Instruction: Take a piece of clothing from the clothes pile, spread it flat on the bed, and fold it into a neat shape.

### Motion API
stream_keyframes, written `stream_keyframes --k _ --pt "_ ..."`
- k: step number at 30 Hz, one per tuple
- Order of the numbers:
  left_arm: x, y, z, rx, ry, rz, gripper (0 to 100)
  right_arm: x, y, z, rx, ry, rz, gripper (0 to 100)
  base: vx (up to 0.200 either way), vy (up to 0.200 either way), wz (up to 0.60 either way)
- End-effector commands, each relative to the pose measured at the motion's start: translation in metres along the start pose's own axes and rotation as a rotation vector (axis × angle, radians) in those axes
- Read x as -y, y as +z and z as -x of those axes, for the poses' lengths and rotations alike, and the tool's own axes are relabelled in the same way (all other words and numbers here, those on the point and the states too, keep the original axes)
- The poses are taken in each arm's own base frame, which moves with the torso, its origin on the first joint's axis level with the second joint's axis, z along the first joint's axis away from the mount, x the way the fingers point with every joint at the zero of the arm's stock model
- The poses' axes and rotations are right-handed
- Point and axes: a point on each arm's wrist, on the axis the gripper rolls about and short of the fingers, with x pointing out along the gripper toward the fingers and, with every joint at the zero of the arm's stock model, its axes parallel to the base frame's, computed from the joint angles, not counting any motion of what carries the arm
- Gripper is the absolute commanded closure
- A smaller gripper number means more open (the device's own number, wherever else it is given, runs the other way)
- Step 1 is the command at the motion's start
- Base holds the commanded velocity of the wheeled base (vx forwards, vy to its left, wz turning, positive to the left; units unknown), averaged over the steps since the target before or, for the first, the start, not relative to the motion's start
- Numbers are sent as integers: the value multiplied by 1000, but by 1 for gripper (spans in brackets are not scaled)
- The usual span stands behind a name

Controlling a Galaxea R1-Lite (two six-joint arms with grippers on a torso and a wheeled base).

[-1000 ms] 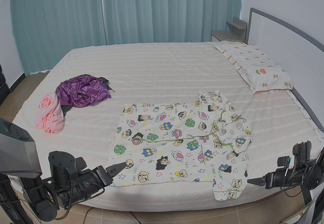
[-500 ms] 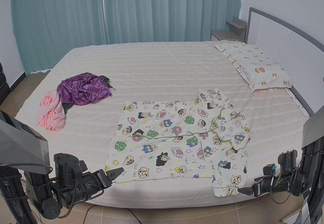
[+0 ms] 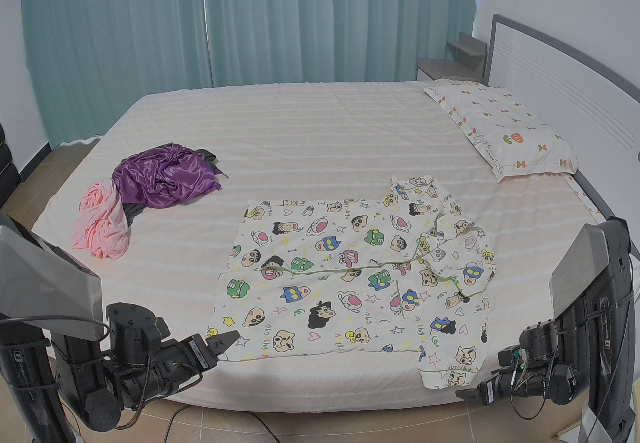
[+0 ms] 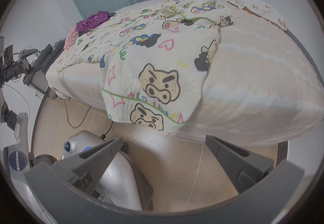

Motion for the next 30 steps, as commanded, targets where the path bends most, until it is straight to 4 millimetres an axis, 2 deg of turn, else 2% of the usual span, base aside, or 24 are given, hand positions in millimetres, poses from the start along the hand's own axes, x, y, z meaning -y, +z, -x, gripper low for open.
stream_keyframes --k 1,4,10,17,29,30 --pt "-1 -1 0 -6 7 1 0 -2 -4 -1 -18 8 5 0 0 0 0" --pt "-1 -1 0 -5 6 1 0 -2 2 -11 20 10 15 0 0 0 0" --pt "0 0 0 10 -7 0 0 -7 9 -15 50 53 6 0 0 0 0" --pt "0 1 0 12 -10 0 0 -4 19 -22 104 67 -6 0 0 0 0" --pt "0 1 0 13 -8 0 0 -2 21 -22 113 61 -41 0 0 0 0" --pt "0 1 0 13 -8 0 0 -2 21 -22 113 62 -42 100 0 0 0"
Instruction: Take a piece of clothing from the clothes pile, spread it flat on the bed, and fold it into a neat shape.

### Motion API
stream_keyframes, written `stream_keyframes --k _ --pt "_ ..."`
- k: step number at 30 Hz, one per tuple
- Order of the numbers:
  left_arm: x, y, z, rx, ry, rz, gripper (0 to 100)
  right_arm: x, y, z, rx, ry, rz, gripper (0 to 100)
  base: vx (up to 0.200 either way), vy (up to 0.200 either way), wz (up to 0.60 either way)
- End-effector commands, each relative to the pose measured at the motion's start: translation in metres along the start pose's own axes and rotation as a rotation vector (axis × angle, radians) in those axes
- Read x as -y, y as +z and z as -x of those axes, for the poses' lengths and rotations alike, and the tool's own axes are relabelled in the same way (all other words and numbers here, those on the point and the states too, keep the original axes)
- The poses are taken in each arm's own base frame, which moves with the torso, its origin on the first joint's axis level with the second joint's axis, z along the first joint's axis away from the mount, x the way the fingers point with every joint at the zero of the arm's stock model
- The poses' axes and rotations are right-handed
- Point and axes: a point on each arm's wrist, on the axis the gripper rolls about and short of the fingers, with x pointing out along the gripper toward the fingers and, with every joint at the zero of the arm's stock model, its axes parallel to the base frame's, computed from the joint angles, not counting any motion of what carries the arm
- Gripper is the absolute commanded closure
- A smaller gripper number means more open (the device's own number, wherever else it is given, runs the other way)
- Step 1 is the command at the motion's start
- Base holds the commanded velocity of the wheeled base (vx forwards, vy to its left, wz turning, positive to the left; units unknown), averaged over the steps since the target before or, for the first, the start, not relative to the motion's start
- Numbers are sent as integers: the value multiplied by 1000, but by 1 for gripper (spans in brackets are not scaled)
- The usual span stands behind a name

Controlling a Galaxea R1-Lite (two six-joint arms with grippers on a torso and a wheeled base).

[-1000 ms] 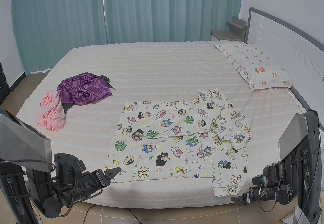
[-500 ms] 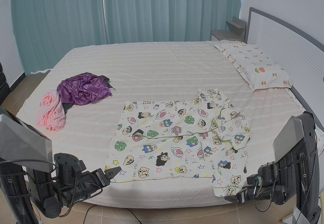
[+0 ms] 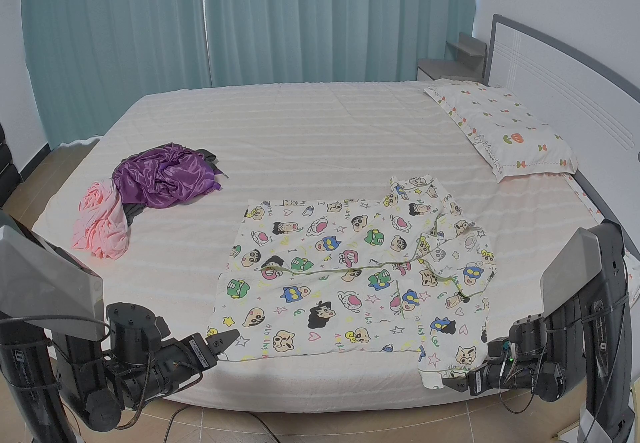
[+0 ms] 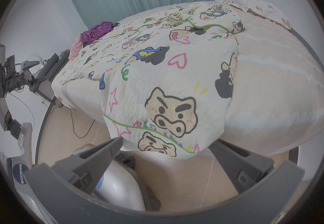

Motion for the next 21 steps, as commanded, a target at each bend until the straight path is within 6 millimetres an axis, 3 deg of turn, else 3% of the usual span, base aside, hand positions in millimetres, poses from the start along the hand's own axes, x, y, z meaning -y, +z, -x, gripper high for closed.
stream_keyframes --k 1,15,21 --pt "0 0 1 3 -3 0 0 0 1 0 14 1 -2 100 0 0 0" --pt "-1 -2 3 -4 4 -107 0 5 -1 5 6 -21 -30 100 0 0 0" --pt "-13 -8 -5 -61 66 -203 0 7 8 26 50 5 -52 100 0 0 0"
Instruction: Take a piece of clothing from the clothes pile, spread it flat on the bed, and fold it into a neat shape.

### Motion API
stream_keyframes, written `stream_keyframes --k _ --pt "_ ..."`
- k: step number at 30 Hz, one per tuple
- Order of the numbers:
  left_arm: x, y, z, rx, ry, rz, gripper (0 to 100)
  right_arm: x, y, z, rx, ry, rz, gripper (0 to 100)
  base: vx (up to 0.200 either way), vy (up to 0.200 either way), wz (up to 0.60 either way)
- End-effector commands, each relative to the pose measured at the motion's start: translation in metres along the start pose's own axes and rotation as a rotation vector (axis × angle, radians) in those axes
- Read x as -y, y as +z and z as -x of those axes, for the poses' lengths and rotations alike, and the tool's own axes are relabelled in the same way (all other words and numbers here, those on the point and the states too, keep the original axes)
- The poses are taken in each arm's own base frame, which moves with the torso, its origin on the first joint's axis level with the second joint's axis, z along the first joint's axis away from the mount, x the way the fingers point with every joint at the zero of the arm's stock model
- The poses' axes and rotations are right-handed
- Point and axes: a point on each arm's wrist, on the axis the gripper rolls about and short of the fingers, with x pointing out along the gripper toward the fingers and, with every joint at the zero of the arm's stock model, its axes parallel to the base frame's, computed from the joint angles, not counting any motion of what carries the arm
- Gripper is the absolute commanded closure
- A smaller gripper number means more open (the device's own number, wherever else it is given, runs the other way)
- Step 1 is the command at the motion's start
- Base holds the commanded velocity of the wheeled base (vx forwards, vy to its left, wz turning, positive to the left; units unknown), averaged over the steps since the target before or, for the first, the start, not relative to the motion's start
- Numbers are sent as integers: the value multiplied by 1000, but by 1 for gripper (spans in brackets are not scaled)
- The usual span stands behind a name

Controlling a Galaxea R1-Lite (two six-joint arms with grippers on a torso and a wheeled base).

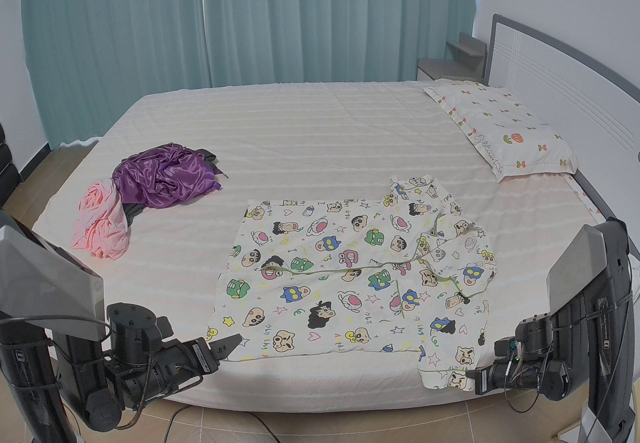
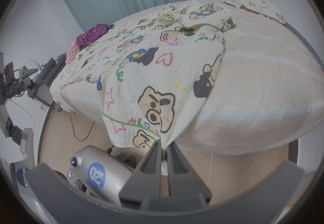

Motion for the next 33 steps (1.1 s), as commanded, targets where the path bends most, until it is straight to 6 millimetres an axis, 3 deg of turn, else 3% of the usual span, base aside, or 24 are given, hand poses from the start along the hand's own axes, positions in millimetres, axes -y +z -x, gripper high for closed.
stream_keyframes --k 1,9,19,31,32,33 --pt "-14 -10 -7 -73 69 -61 0 1 9 15 54 26 -9 100 0 0 0" --pt "-35 -15 -38 -132 144 -85 0 4 3 22 30 78 -37 100 0 0 0" --pt "-30 -6 -69 -84 110 -81 0 2 2 28 23 89 -32 100 0 0 0" --pt "-30 -8 -85 -122 131 -53 0 2 4 31 36 111 -32 100 0 0 0" --pt "-29 -8 -86 -124 135 -54 100 2 4 30 35 110 -33 100 0 0 0" --pt "-30 -8 -86 -124 138 -54 100 2 4 30 34 110 -34 100 0 0 0"
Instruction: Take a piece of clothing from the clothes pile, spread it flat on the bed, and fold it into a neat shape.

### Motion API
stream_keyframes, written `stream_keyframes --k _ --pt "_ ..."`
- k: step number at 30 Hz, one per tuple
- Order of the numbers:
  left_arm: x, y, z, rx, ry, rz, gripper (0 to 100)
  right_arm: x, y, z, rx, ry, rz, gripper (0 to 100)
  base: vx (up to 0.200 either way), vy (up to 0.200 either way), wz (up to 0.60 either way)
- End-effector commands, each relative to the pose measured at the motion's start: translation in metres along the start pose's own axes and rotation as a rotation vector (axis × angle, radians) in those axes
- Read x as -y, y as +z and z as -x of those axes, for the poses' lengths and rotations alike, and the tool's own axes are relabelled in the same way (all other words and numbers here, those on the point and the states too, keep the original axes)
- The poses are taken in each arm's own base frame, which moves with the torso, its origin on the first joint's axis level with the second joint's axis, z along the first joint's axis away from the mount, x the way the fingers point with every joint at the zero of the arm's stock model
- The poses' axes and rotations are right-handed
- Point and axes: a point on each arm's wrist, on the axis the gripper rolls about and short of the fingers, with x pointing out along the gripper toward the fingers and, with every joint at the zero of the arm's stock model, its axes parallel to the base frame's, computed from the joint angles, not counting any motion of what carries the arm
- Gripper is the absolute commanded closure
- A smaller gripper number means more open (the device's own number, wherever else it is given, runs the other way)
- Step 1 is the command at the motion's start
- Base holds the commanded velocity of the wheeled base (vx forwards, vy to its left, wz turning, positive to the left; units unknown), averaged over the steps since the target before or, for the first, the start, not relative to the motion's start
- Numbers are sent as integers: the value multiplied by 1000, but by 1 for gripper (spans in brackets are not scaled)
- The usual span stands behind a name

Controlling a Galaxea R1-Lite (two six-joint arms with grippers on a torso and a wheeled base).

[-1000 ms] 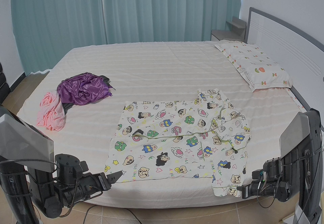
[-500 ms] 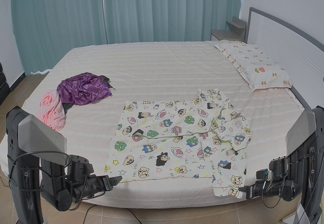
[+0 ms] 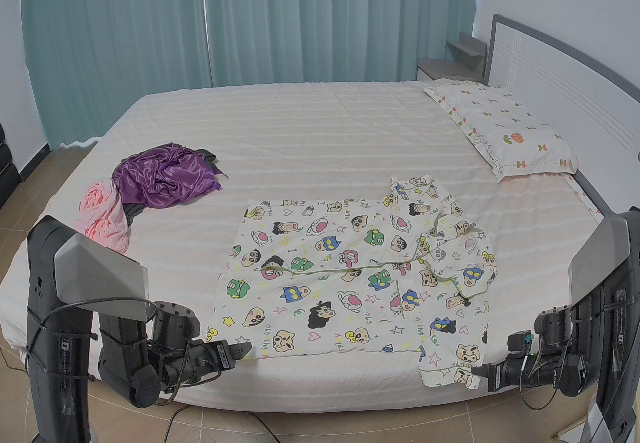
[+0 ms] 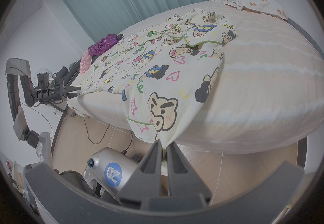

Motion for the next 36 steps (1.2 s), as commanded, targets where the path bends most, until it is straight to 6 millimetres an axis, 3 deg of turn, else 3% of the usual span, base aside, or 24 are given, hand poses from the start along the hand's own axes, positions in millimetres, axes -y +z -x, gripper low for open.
stream_keyframes --k 1,19,36 --pt "0 1 -4 4 5 1 100 -1 -2 3 -2 0 0 100 0 0 0" --pt "-5 -1 10 21 72 5 100 -3 3 10 6 -30 6 100 0 0 0" --pt "-4 -5 30 7 78 -14 100 -6 -9 29 -176 -22 72 100 0 0 0"
